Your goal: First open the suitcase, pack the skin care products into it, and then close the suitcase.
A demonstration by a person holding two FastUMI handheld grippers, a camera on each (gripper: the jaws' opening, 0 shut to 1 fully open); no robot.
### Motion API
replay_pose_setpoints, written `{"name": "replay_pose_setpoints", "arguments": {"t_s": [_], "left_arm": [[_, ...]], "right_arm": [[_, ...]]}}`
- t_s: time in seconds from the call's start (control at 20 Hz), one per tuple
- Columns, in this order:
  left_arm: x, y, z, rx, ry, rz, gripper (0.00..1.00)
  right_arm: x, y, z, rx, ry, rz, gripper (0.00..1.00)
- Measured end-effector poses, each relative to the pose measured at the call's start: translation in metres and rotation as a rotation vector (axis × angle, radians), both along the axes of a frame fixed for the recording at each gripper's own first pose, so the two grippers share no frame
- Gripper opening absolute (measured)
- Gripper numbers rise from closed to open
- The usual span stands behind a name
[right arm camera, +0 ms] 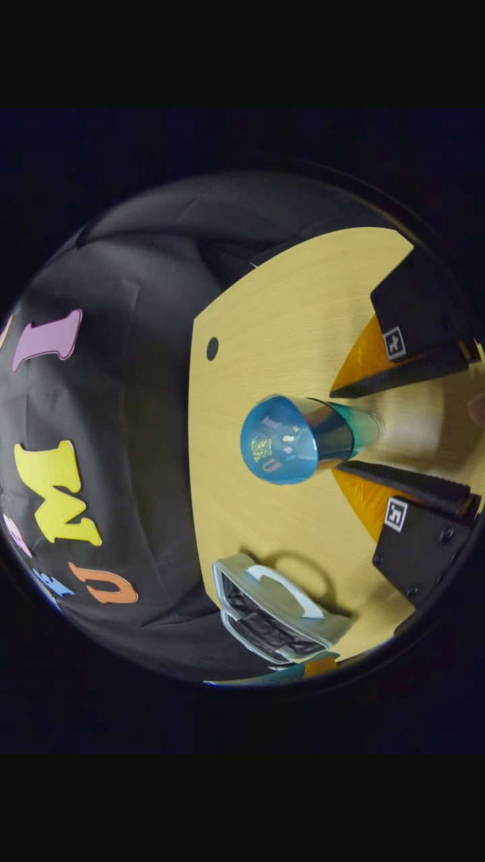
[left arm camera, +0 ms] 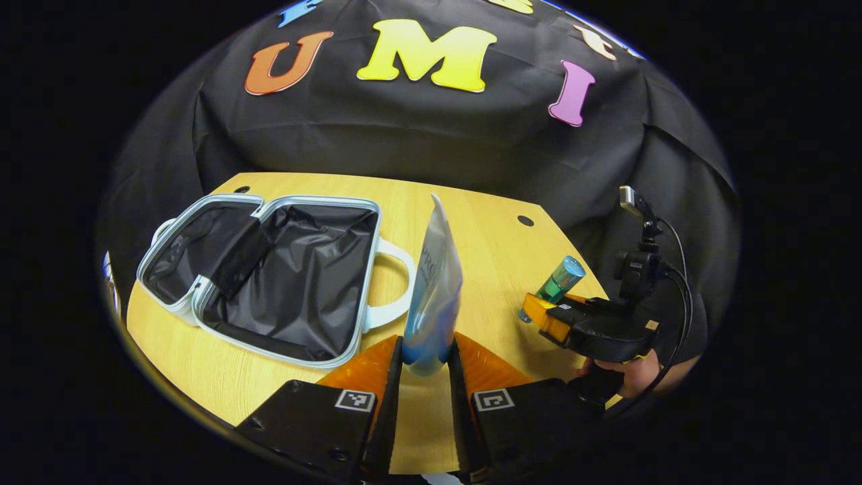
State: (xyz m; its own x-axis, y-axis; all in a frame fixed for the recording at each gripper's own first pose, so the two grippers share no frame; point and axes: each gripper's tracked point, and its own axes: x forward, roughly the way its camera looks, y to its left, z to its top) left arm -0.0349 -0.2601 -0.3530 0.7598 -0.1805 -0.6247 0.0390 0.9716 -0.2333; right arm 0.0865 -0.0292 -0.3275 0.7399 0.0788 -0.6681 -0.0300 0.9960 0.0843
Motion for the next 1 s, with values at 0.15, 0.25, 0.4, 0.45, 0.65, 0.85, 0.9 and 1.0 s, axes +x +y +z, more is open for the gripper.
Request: {"name": "replay_pose_setpoints", "arguments": {"t_s": [0.15, 0.25, 0.4, 0.45, 0.65, 0.85, 0.9, 1.0], "left_arm": [[-0.003, 0.016, -0.001, -0.017, 0.018, 0.040, 0.39], [-0.003, 0.031, 0.000, -0.028, 0.033, 0.076, 0.39], [0.002, 0.061, 0.001, -0.032, 0.058, 0.112, 0.39], [0.004, 0.074, 0.002, -0.037, 0.063, 0.124, 0.39], [0.015, 0.126, -0.006, -0.059, 0.155, 0.176, 0.39], [0.034, 0.154, -0.012, -0.119, 0.233, 0.181, 0.39], [0.038, 0.162, -0.017, -0.107, 0.251, 0.168, 0.39], [0.046, 0.166, -0.028, -0.121, 0.300, 0.125, 0.31]], "right_arm": [[0.001, 0.000, 0.000, -0.023, 0.008, -0.001, 0.39], [0.003, 0.002, 0.000, -0.037, 0.019, 0.020, 0.39], [0.001, 0.007, 0.002, 0.019, 0.049, 0.033, 0.35], [0.002, 0.008, 0.005, 0.038, 0.051, 0.028, 0.34], [-0.004, 0.017, 0.021, 0.126, 0.097, 0.013, 0.32], [-0.022, 0.022, 0.048, 0.181, 0.127, 0.024, 0.34], [-0.027, 0.022, 0.056, 0.179, 0.124, 0.033, 0.34], [-0.039, 0.023, 0.069, 0.184, 0.135, 0.053, 0.34]]}}
